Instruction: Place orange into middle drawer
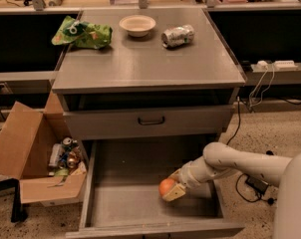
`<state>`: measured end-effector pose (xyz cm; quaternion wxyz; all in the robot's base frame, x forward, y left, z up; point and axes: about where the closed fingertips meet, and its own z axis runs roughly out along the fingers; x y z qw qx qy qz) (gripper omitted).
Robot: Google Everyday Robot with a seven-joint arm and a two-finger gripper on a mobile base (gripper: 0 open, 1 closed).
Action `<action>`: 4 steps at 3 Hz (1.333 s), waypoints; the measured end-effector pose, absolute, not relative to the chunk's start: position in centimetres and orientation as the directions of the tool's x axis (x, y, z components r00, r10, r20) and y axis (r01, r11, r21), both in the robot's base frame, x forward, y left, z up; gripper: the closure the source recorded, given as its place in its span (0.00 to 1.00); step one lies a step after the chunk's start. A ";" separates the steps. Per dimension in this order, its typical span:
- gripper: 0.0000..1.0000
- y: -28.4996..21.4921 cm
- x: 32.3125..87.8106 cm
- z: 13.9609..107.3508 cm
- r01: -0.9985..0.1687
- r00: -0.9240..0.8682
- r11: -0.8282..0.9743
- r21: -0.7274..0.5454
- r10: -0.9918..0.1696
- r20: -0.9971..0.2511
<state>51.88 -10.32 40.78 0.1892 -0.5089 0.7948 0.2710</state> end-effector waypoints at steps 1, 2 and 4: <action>0.00 -10.3 51.9 40.8 -0.912 -0.410 0.335 0.238 -0.706 -0.577; 0.00 -10.0 51.6 42.9 -0.921 -0.386 0.320 0.221 -0.696 -0.605; 0.00 -12.1 50.0 51.8 -0.967 -0.238 0.213 0.141 -0.547 -0.802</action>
Offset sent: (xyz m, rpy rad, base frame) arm -0.0036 -0.0015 0.0371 0.0049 -0.0579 0.0169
